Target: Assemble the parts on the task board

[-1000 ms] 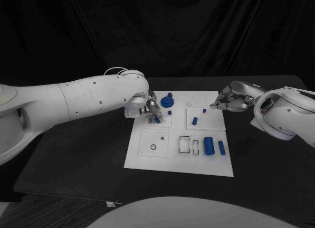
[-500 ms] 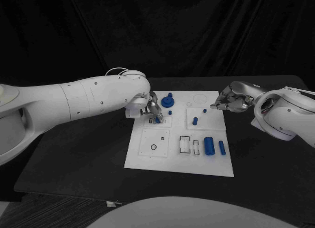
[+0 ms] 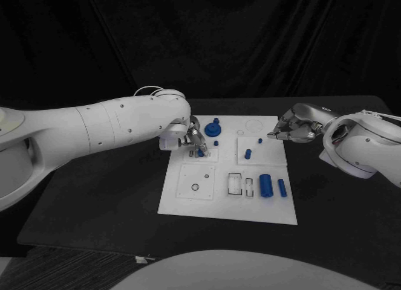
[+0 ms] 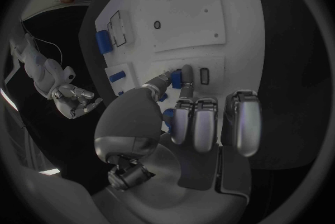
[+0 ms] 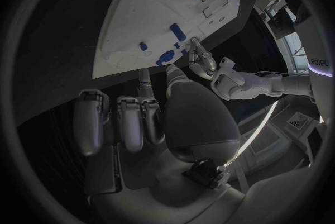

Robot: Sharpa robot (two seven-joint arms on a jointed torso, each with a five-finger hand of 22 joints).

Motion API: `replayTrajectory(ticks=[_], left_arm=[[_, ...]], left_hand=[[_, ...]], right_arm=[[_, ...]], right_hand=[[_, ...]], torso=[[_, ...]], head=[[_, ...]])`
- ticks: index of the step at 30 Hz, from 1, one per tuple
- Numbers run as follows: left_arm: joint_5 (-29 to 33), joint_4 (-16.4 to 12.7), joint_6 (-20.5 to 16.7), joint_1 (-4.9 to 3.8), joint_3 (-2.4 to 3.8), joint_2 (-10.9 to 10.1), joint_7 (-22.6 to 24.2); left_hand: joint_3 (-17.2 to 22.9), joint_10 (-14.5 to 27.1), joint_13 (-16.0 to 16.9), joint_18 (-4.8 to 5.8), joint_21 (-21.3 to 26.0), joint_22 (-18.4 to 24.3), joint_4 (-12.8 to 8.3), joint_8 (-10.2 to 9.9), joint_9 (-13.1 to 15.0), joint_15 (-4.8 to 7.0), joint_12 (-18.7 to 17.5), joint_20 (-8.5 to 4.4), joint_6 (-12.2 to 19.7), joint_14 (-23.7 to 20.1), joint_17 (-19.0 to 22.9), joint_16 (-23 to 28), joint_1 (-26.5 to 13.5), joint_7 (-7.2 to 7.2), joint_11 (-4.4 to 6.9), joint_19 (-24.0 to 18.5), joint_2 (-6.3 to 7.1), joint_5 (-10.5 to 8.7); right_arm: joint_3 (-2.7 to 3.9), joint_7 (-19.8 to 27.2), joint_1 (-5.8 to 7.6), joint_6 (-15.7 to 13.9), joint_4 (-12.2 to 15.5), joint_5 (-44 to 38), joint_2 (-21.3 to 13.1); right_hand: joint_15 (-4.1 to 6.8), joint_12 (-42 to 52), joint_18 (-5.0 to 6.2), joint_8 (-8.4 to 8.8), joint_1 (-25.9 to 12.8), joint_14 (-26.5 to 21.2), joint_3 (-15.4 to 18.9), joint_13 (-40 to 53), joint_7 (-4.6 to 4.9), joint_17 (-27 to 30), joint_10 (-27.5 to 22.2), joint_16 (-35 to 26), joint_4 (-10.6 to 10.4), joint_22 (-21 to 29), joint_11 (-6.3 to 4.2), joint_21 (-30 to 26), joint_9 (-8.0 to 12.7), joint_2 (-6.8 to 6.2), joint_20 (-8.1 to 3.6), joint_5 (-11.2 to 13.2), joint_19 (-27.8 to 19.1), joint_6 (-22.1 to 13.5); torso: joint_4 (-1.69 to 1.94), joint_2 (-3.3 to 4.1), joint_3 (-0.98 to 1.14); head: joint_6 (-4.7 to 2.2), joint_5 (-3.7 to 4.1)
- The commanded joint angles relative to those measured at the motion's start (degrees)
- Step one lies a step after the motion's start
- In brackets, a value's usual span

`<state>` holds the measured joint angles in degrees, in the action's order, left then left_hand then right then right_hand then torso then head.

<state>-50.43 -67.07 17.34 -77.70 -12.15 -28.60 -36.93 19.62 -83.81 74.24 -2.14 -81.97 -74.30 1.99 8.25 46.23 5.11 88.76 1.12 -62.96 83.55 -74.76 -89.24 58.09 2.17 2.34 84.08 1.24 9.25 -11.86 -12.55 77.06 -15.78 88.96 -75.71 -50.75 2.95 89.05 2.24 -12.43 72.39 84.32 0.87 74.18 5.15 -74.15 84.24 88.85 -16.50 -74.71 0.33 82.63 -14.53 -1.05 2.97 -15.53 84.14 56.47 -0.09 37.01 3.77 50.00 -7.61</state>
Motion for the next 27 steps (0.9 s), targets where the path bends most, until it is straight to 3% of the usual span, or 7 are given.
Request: replayTrajectory(ticks=[1, 4, 5, 21, 25, 27], left_arm=[[0.1, 0.0, 1.2, 0.23, -0.01, 0.2, 0.6], [0.1, 0.1, 1.6, 0.26, -0.01, 0.2, 0.4], [0.1, 0.1, 1.8, 0.27, -0.01, 0.2, 0.3], [0.1, 0.4, 2.4, 0.39, -0.01, 0.0, -0.7], [0.1, 0.1, 2.2, 0.40, -0.01, -0.3, -1.2], [0.1, -0.2, 2.1, 0.41, -0.01, -0.6, -1.5]], left_hand=[[-1.4, -6.2, 15.8, -0.40, 0.7, -8.5, 2.0, -1.7, -1.0, 0.04, 1.2, 0.12, 0.3, 6.4, -15.2, -0.8, -1.9, 0.29, -0.33, 0.3, 0.17, -2.87], [-3.9, -6.2, 15.8, -0.48, 1.0, -8.3, 3.7, -2.4, -1.5, -0.21, 1.2, 0.38, 0.7, 6.4, -15.2, -0.8, -3.5, 0.63, -0.68, 0.2, 0.67, -6.17], [-5.2, -6.2, 15.8, -0.55, 1.3, -8.1, 4.6, -2.7, -1.8, -0.33, 1.2, 0.47, 1.2, 6.4, -15.2, -0.8, -4.6, 0.82, -0.80, 0.0, 1.18, -6.44], [-9.2, -6.2, 15.8, -0.79, 2.4, -7.5, 7.1, -3.1, -1.6, -0.50, 1.2, 0.64, 2.4, 6.4, -15.2, -0.8, -6.1, 1.08, -1.01, -0.5, 1.36, -6.53], [-11.2, -6.2, 15.8, -0.80, 2.5, -7.5, 8.1, -1.0, 1.1, -0.31, 1.2, 0.52, 2.4, 6.4, -15.2, -0.8, -5.6, 0.75, -0.73, -0.4, 1.06, -6.52], [-13.3, -6.2, 15.8, -0.80, 2.6, -7.6, 9.1, 1.9, 5.5, -0.06, 1.2, 0.26, 3.7, 6.4, -15.2, -0.8, -4.8, 0.44, -0.43, -0.3, 0.71, -6.52]], right_arm=[[0.04, -1.0, -0.13, 0.3, 0.1, -0.1, -0.1], [0.04, -1.0, -0.13, 0.3, 0.1, -0.1, -0.1], [0.04, -1.0, -0.13, 0.3, 0.1, -0.1, 0.0], [0.04, -0.9, -0.25, 0.4, 0.0, -0.1, 0.1], [0.04, -0.8, -0.34, 0.5, 0.0, -0.1, 0.0], [0.04, -0.8, -0.39, 0.4, 0.0, -0.1, 0.0]], right_hand=[[-0.11, 1.0, -0.07, -0.47, 1.2, 5.7, 0.5, 15.8, 0.07, -15.8, 5.8, 1.1, 0.3, -12.4, 0.45, -0.9, -0.9, -0.17, 0.50, -1.0, 1.6, -0.3], [-0.11, 1.0, -0.07, -0.47, 1.2, 5.7, 0.5, 15.8, 0.07, -15.8, 5.8, 1.1, 0.3, -12.4, 0.45, -0.9, -0.9, -0.17, 0.50, -1.0, 1.6, -0.3], [-0.11, 1.0, -0.07, -0.47, 1.2, 5.7, 0.5, 15.8, 0.07, -15.8, 5.8, 1.1, 0.3, -12.4, 0.45, -0.9, -0.9, -0.17, 0.50, -1.0, 1.6, -0.3], [-0.11, 1.0, -0.06, -0.45, 1.3, 5.7, 0.6, 15.8, 0.08, -15.8, 5.8, 1.1, 0.3, -12.4, 0.45, -1.0, -0.9, -0.14, 0.50, -1.0, 1.6, -0.4], [-0.11, 1.0, -0.06, -0.45, 1.3, 5.7, 0.6, 15.8, 0.08, -15.8, 5.8, 1.1, 0.3, -12.4, 0.45, -1.0, -0.9, -0.14, 0.50, -1.0, 1.6, -0.4], [-0.11, 1.0, -0.06, -0.45, 1.3, 5.7, 0.6, 15.8, 0.08, -15.8, 5.8, 1.1, 0.3, -12.4, 0.45, -1.0, -0.9, -0.14, 0.50, -1.0, 1.6, -0.4]], torso=[[-0.03, 0.01, -0.01], [-0.03, 0.01, -0.02], [-0.03, 0.02, -0.02], [0.00, 0.04, -0.01], [0.01, 0.02, -0.02], [0.00, 0.01, -0.01]], head=[[0.00, -0.07], [0.00, -0.05], [0.00, -0.07], [0.00, -0.09], [0.00, -0.11], [0.00, -0.05]])
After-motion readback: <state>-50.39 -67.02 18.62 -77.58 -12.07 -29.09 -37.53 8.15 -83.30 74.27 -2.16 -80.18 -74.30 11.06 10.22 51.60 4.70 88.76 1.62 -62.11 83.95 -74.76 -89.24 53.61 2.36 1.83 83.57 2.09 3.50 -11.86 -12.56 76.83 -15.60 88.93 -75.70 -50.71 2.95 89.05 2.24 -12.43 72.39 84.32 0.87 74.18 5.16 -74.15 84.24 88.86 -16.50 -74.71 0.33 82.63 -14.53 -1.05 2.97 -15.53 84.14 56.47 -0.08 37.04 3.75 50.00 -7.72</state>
